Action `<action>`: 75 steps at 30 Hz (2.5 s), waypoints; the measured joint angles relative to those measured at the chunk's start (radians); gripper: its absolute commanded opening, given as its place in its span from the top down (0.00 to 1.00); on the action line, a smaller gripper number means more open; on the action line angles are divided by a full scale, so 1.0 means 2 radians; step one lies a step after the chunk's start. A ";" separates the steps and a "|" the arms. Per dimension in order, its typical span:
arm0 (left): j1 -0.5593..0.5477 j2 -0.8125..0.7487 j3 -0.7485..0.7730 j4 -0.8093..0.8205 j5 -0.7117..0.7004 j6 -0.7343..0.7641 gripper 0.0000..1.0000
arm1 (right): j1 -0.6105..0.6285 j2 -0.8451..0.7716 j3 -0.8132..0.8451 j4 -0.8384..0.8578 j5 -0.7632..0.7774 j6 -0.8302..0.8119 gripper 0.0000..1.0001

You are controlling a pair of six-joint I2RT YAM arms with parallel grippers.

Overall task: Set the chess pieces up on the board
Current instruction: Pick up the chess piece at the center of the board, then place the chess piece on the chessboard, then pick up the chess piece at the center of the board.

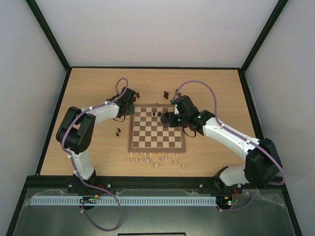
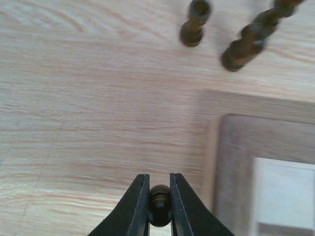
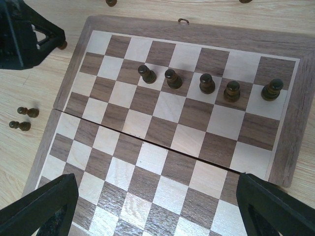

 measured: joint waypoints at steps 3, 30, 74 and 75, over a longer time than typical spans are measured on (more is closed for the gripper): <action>-0.016 -0.018 0.011 -0.016 -0.002 0.000 0.95 | 0.000 0.000 0.000 0.000 0.002 0.000 0.11; -0.121 0.044 0.095 -0.039 -0.001 -0.012 0.93 | 0.000 -0.001 0.000 0.000 0.010 0.000 0.11; -0.121 -0.166 -0.043 -0.052 -0.043 -0.035 0.40 | 0.000 -0.001 -0.007 0.004 -0.010 0.000 0.11; -0.115 -0.172 -0.063 -0.052 -0.043 -0.038 0.39 | 0.000 -0.001 -0.007 0.004 -0.012 0.000 0.11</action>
